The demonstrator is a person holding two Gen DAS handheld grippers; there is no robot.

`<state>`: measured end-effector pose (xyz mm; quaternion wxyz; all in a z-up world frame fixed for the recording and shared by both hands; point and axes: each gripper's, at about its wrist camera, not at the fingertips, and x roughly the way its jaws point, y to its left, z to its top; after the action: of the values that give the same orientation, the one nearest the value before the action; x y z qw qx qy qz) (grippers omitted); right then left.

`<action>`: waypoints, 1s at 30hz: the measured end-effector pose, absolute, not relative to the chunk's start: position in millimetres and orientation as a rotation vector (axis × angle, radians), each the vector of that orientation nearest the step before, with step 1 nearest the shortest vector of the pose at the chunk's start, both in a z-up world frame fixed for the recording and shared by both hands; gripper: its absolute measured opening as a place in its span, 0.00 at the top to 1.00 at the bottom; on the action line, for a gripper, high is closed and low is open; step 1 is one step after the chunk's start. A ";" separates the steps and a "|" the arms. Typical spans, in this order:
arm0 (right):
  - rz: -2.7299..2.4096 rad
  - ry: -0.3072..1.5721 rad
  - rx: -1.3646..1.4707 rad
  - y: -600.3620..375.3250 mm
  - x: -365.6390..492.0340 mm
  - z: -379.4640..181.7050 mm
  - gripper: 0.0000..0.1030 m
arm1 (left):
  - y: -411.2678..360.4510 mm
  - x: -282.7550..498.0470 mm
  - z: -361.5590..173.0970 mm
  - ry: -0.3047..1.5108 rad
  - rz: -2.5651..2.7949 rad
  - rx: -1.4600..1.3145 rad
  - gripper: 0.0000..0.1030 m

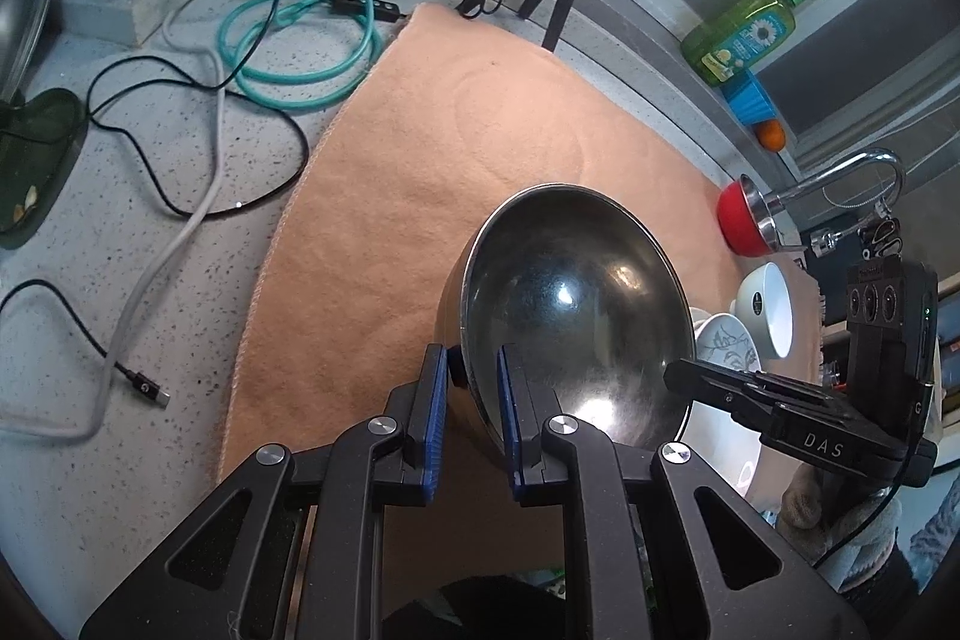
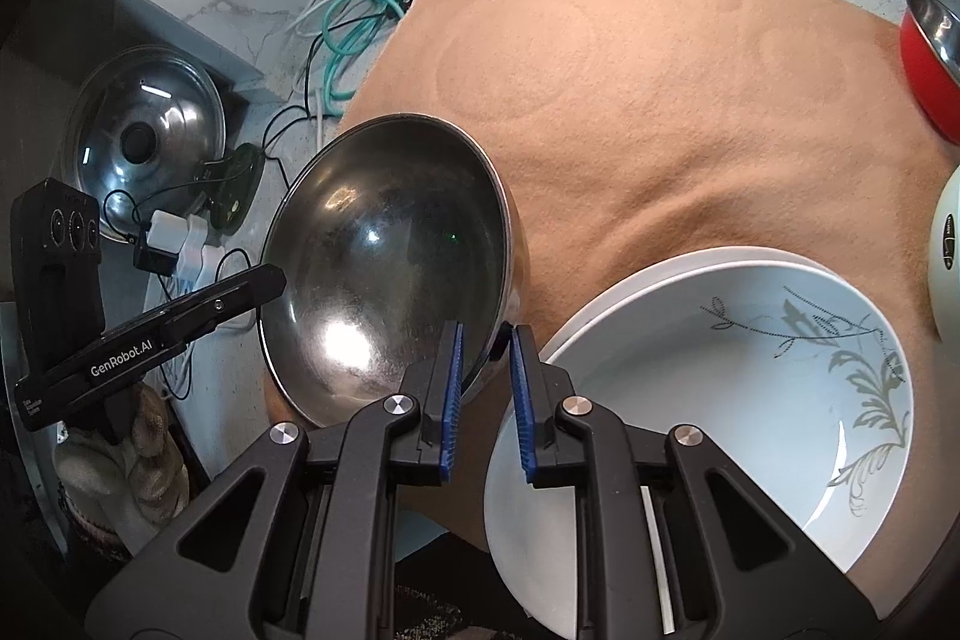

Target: Organize plates and bowls

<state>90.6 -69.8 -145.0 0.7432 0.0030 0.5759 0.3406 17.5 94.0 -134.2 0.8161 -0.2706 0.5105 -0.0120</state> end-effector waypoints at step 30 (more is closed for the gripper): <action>0.745 1.175 0.023 -99.6 94.9 -116.5 0.82 | 98.7 16.3 -114.1 1.039 -0.006 -0.598 0.86</action>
<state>94.9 -99.6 -116.5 0.7675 0.0105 0.5413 0.3433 16.3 98.7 -114.1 0.8257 -0.2816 0.4888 -0.0029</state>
